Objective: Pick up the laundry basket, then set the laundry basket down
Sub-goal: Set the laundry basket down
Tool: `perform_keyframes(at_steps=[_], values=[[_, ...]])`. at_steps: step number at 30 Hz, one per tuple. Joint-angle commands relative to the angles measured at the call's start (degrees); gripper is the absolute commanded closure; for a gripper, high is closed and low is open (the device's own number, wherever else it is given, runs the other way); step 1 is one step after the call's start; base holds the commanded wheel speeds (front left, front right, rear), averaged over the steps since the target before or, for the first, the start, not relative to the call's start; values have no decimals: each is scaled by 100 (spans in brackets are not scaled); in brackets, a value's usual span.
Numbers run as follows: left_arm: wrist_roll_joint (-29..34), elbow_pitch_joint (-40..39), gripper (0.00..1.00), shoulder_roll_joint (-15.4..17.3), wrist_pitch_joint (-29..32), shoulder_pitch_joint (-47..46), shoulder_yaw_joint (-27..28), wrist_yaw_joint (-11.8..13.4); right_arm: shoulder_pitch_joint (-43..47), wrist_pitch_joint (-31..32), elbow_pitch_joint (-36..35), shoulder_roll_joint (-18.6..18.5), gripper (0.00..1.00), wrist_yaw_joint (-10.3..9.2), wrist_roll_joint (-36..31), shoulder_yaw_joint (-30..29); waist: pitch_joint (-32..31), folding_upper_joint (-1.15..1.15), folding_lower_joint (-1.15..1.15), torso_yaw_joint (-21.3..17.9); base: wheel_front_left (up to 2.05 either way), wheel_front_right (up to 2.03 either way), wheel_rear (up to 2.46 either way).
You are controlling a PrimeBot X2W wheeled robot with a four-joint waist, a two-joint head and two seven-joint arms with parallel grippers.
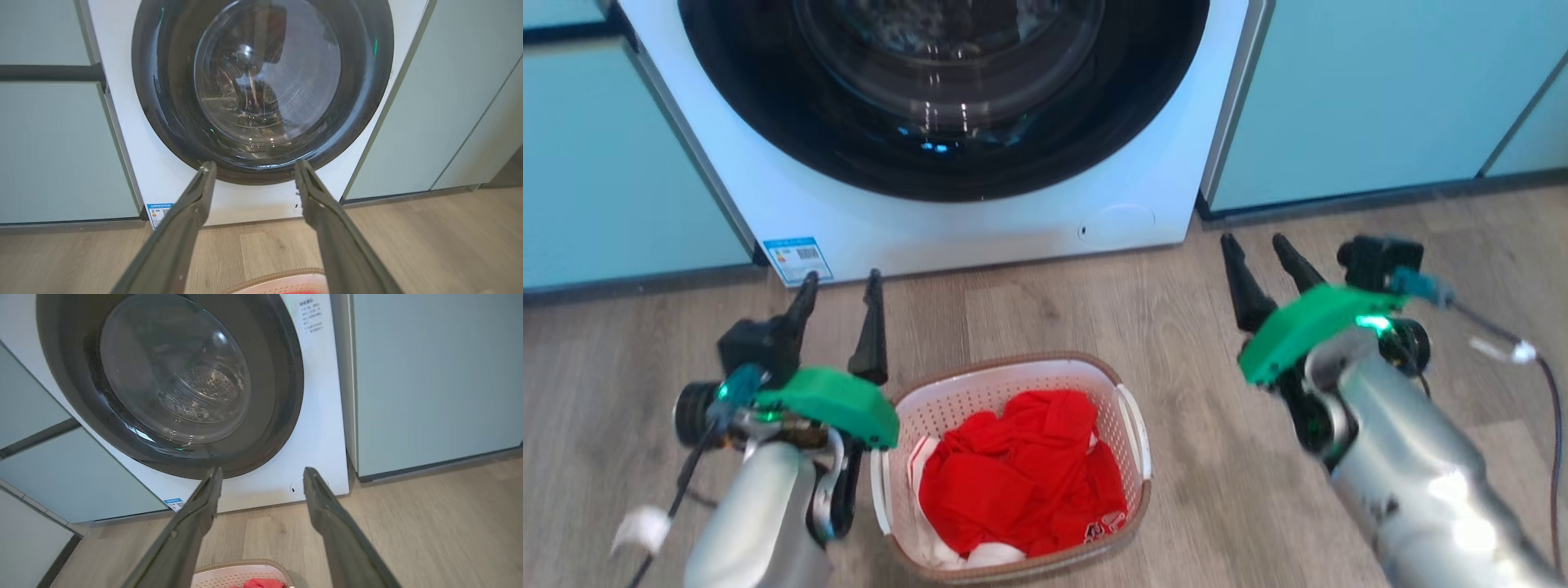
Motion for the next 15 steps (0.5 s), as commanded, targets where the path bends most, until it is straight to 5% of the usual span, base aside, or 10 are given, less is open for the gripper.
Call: perform_keyframes(at_steps=[1, 7, 15], values=[[111, -413, 0, 9, -45, 39, 427, -5, 248, -77, -467, 75, 0, 41, -510, -165, -94, 0, 1, 35, 0, 0, 0], [568, -1299, 0, -311, -45, 770, 1144, -235, 1473, -77, -2025, 410, 0, 41, -2252, -1302, -220, 0, 1, 136, 0, 0, 0], [1072, -1890, 0, -417, -45, 1364, 1448, -484, 2585, -77, -3303, 549, 0, 41, -2770, -1686, -315, 0, 1, 194, 0, 0, 0]])
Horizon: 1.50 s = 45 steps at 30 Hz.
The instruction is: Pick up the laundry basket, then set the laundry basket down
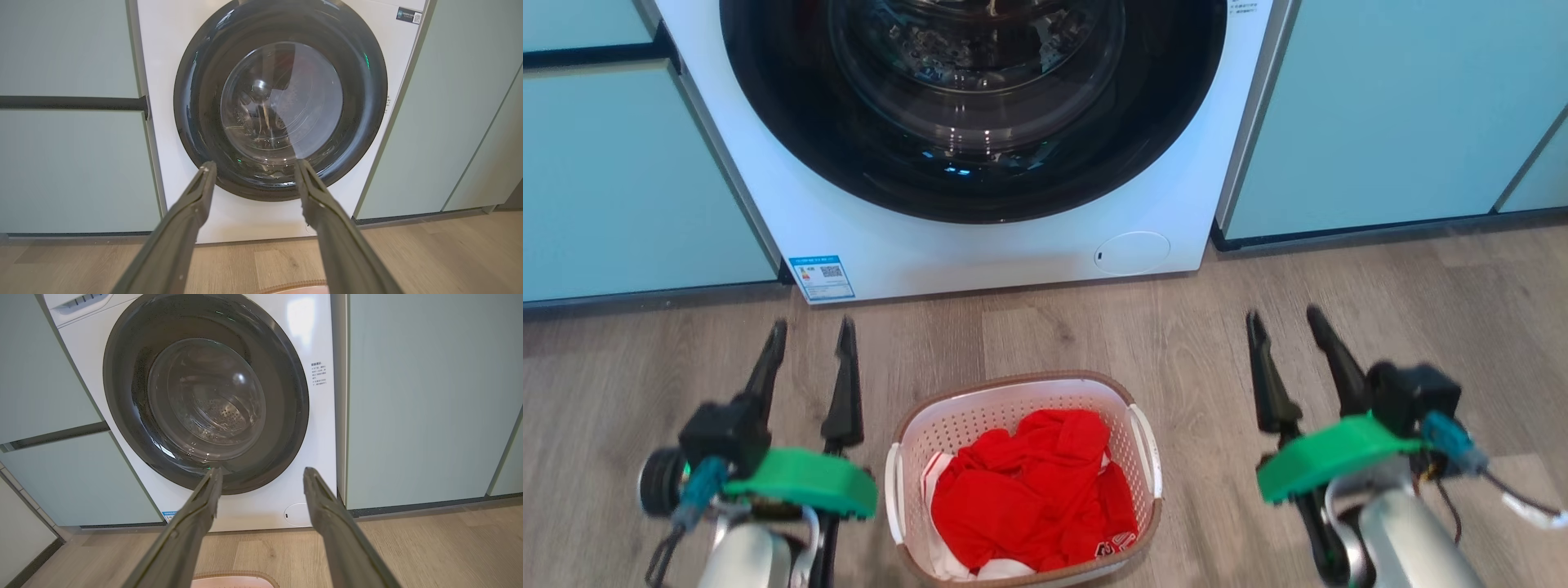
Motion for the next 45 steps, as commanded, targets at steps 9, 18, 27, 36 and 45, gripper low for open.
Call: perform_keyframes(at_steps=[9, 18, 27, 36, 45], values=[[-387, -91, 0, -9, -30, 281, 186, 268, 461, -77, -323, 75, 0, 41, -169, 50, -57, 0, 1, 16, 0, 0, 0], [-578, -9, 0, -10, -30, 304, 200, 308, 534, -77, -512, 76, 0, 41, -192, -5, -99, 0, 1, 0, 0, 0, 0], [-581, -70, 0, -10, -30, 307, 186, 295, 559, -78, -460, 76, 0, 41, -93, -21, -117, 0, 1, -12, 0, 0, 0], [-562, -166, 0, -10, -30, 289, 191, 252, 514, -78, -377, 76, 0, 41, 19, -34, -127, 0, 1, -11, 0, 0, 0], [-585, -168, 0, -10, -30, 322, 175, 204, 499, -78, -338, 76, 0, 41, 0, -2, -131, 0, 1, -12, 0, 0, 0]])
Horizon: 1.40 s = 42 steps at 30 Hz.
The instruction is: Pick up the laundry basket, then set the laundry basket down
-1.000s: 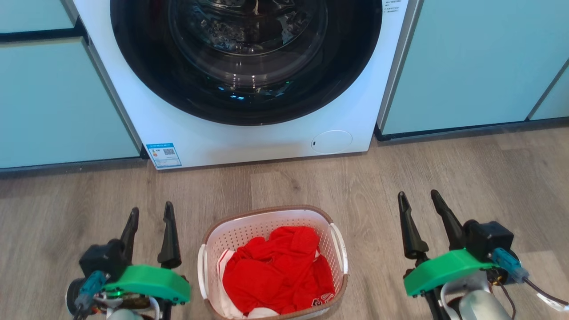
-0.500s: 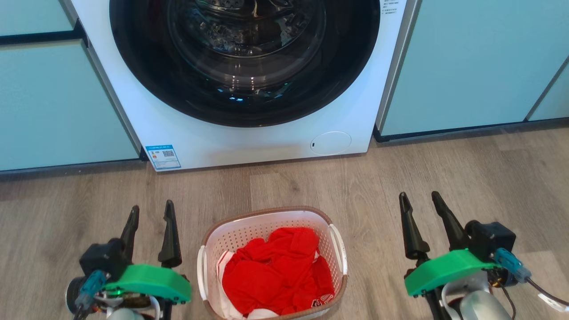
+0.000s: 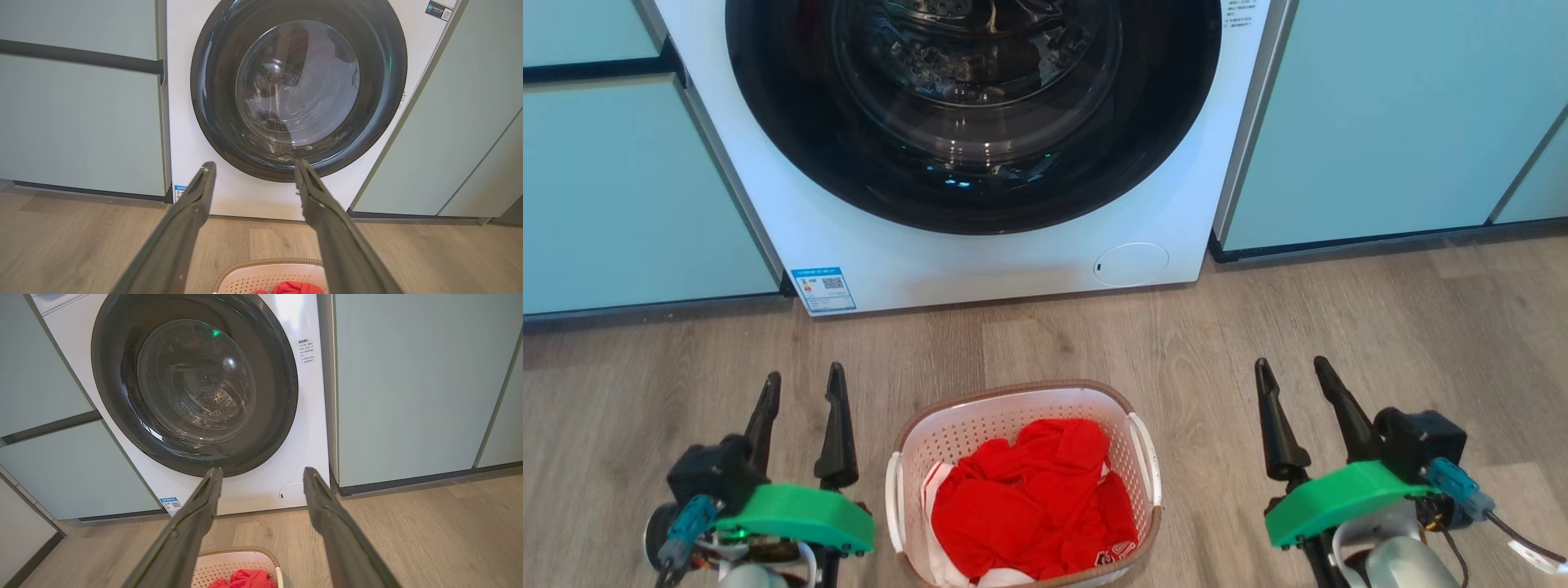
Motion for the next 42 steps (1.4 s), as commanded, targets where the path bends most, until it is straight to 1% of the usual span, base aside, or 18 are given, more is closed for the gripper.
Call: perform_keyframes(at_steps=[1, 10, 27, 33, 34, 38, 42], values=[[-5, -197, 0, 1, -30, -190, 183, -37, -163, -78, -160, 39, 0, 41, -30, 127, -3, 0, 0, 0, 0, 0, 0], [-83, -281, 0, 1, -30, -166, 246, -74, -173, -78, -156, 39, 0, 41, -32, 132, -2, 0, 0, -13, 0, 0, 0], [-252, -152, 0, 1, -30, -150, 298, -150, -180, -78, -137, 39, 0, 41, 0, 167, 34, 0, 0, -51, 0, 0, 0], [-337, -80, 0, 1, -30, -153, 290, -218, -181, -78, -112, 39, 0, 41, 3, 186, 35, 0, 0, -69, 0, 0, 0], [-332, 82, 100, 0, 0, 6, 69, -224, -1, 0, 52, 0, 100, 0, 0, 58, 36, 0, 0, -70, 0, 0, 0], [-329, 457, 100, -2, 8, 137, -7, -224, 103, 11, 406, -1, 100, 0, 3, 78, 37, 0, 0, -71, 0, 0, 0], [-558, 468, 100, -2, 78, 100, 37, -242, 96, 55, 391, -15, 100, 1, 249, 46, 44, 0, 0, -58, 0, 0, 0]])
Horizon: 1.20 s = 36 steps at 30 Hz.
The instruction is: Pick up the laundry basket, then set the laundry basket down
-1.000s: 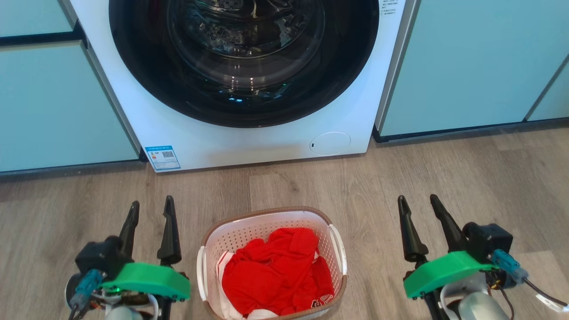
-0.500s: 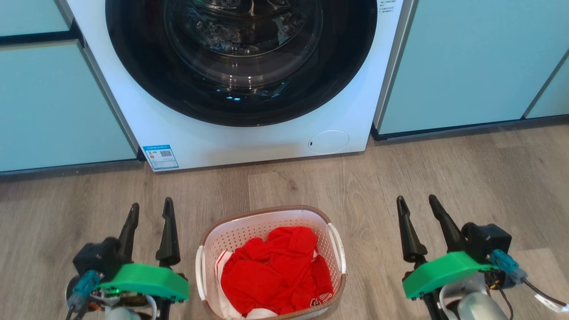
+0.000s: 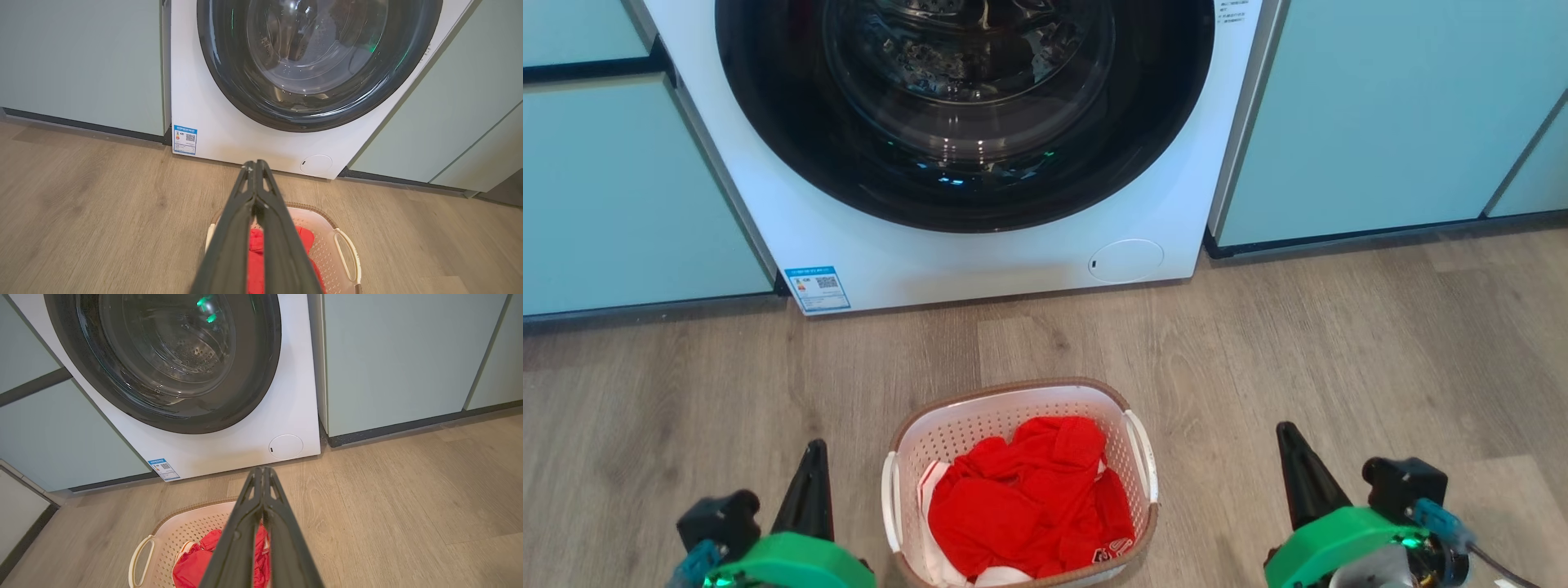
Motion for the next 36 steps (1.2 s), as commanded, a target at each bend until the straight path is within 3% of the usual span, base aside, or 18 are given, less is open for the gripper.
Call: perform_keyframes(at_steps=[1, 36], values=[[-127, -198, 100, 1, 35, -277, 55, -22, -235, 35, -202, -17, 100, 2, 140, -41, 3, 0, 0, 6, 0, 0, 0], [-2135, -172, 100, 2, 624, -551, 427, -180, -417, 505, -194, -104, 100, 13, 2260, -403, 63, 0, 0, 122, 0, 0, 0]])
